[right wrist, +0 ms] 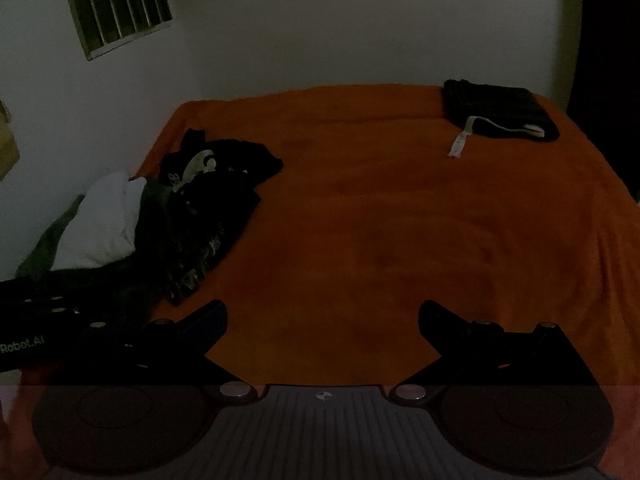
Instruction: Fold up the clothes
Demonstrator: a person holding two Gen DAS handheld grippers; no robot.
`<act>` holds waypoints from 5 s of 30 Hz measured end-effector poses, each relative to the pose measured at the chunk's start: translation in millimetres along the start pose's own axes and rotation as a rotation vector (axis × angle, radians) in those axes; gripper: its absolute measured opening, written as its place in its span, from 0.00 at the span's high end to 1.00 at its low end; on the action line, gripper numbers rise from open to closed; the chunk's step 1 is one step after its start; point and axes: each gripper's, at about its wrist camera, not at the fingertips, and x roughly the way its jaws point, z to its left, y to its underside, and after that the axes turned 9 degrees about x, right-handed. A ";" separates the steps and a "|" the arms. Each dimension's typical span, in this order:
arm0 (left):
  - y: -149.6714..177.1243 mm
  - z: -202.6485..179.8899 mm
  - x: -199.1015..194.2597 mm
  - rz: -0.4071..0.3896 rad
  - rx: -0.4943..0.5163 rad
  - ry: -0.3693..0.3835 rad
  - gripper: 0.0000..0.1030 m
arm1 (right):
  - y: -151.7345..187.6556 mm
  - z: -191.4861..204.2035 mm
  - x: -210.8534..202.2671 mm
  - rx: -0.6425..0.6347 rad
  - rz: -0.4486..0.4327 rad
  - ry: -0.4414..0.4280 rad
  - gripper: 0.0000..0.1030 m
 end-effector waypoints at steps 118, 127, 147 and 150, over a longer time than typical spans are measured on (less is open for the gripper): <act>2.1 71.0 276.2 0.049 -0.143 -0.032 0.93 | -103.4 114.0 388.8 0.068 0.140 -0.340 0.91; -42.2 8.4 212.9 -0.086 -0.086 0.068 0.93 | -148.5 36.9 294.2 0.132 -0.137 -0.151 0.93; -10.1 -259.1 160.1 -0.043 0.277 0.392 0.51 | -88.9 -356.8 100.8 0.427 -0.282 0.311 0.85; 0.9 -261.7 167.6 -0.051 0.349 0.336 0.10 | -68.1 -384.2 104.0 0.451 -0.227 0.295 0.66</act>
